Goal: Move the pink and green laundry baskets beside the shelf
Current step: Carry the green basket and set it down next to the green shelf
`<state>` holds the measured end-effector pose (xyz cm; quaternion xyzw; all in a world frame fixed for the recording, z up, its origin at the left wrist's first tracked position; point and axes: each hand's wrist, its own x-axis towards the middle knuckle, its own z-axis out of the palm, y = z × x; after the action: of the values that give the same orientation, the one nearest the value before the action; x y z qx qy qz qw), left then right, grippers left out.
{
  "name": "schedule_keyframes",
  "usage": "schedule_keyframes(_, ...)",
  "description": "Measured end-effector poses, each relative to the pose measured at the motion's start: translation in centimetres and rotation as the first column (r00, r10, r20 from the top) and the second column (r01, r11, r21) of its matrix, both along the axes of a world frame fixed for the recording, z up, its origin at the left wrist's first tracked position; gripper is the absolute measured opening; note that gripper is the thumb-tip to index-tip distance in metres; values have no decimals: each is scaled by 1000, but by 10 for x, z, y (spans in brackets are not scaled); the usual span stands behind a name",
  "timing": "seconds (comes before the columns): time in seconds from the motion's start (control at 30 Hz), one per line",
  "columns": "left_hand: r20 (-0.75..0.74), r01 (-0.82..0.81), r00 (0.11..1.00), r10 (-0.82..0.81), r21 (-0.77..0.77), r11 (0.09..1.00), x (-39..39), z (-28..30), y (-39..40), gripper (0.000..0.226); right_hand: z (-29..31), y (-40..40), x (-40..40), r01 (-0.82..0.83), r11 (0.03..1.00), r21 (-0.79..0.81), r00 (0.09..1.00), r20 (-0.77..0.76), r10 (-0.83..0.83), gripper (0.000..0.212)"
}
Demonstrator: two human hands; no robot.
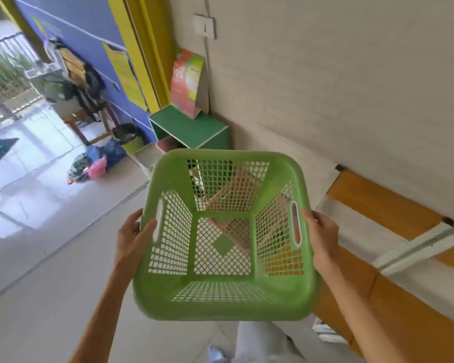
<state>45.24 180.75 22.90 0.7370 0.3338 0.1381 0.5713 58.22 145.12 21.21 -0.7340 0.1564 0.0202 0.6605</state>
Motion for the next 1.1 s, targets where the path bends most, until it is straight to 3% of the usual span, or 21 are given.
schedule_keyframes(0.13, -56, 213, 977, -207, 131, 968, 102, -5, 28, 47, -18, 9, 24, 231, 972, 32, 973, -15, -231, 13)
schedule_keyframes(0.23, -112, 388, 922, -371, 248, 888, 183, -27, 39, 49, -42, 14, 48, 346, 937, 38, 938, -22, -345, 16)
schedule_keyframes(0.37, -205, 500, 864, -460, 237, 833, 287, -57, 43, 55, -81, 27, 93, 422, 906, 36, 906, -44, -420, 13)
schedule_keyframes(0.47, -290, 553, 822, -491, 197, 810, 354, -85, 49, 58, -114, 34, 135, 395, 917, -54, 907, -134, -398, 6)
schedule_keyframes(0.67, -468, 708, 667, -580, 156, 689, 439, -156, 77, 48, -171, 40, 190, 266, 955, -128, 881, -370, -295, 15)
schedule_keyframes(0.83, -554, 788, 555, -620, 111, 606, 489, -245, 82, 41, -243, 53, 216, 164, 965, -204, 843, -479, -244, 18)
schedule_keyframes(1.0, -613, 838, 442, -654, 23, 545, 523, -349, 89, 56, -324, 66, 243, 121, 958, -261, 806, -538, -248, 28)
schedule_keyframes(1.1, -634, 843, 419, -650, 7, 537, 535, -403, 90, 55, -374, 73, 256, 111, 949, -297, 778, -568, -268, 36)
